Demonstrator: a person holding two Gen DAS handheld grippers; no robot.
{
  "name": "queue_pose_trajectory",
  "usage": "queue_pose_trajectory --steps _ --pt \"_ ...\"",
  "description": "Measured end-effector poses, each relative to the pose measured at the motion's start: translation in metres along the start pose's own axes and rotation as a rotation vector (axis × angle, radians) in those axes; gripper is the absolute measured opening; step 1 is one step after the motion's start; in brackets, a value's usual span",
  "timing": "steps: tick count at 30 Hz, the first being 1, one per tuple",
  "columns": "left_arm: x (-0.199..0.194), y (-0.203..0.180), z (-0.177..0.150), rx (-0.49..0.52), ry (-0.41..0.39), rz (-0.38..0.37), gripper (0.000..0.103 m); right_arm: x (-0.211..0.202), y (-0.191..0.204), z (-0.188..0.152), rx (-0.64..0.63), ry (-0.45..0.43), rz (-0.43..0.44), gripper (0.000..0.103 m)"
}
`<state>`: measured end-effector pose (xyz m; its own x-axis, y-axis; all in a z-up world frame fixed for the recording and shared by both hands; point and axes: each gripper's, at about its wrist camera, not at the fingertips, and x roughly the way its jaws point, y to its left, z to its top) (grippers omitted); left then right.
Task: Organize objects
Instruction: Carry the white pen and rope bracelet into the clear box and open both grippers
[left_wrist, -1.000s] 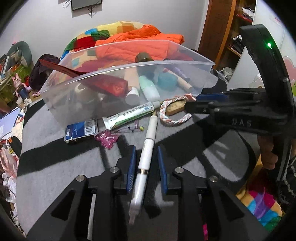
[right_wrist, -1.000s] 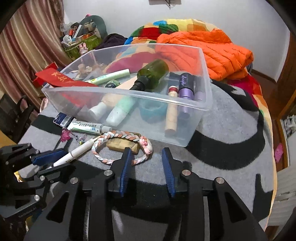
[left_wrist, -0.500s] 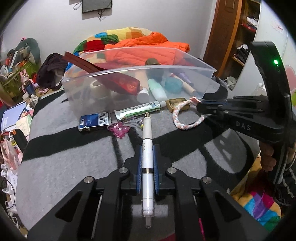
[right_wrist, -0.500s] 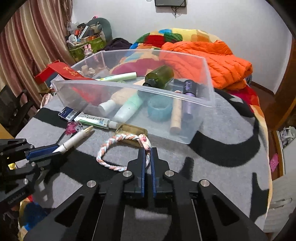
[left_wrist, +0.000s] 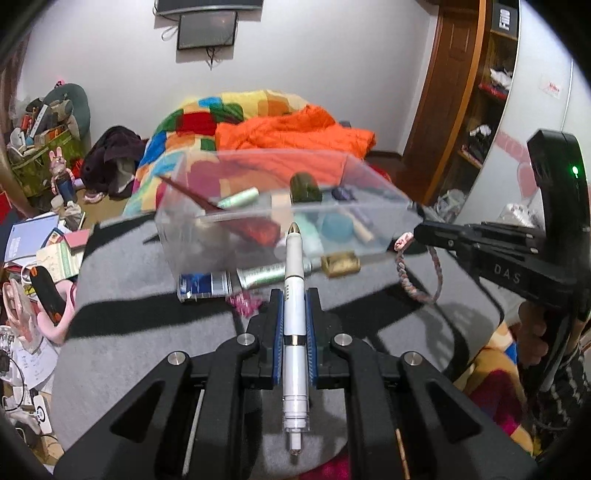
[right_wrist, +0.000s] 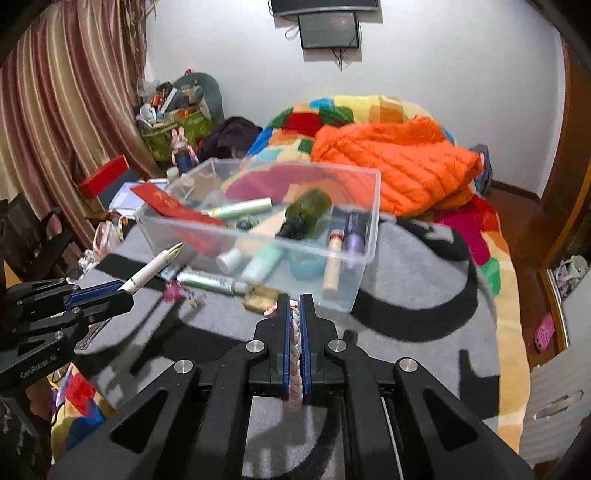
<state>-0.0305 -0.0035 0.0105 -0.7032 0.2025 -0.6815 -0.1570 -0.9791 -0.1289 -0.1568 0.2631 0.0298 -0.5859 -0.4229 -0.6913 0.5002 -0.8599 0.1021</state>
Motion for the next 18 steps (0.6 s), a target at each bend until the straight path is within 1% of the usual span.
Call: queue_pose_trajectory --steps 5,9,18 --pt "-0.004 -0.001 0.024 -0.008 -0.052 -0.001 0.010 -0.010 0.003 0.011 -0.014 -0.043 -0.004 0.004" --pt "0.002 -0.001 0.042 -0.009 -0.070 0.007 0.010 -0.016 0.005 0.026 -0.024 -0.084 -0.009 0.004" --pt "0.032 0.009 0.079 -0.042 -0.056 -0.009 0.010 -0.014 0.000 0.068 0.010 -0.169 -0.032 0.004"
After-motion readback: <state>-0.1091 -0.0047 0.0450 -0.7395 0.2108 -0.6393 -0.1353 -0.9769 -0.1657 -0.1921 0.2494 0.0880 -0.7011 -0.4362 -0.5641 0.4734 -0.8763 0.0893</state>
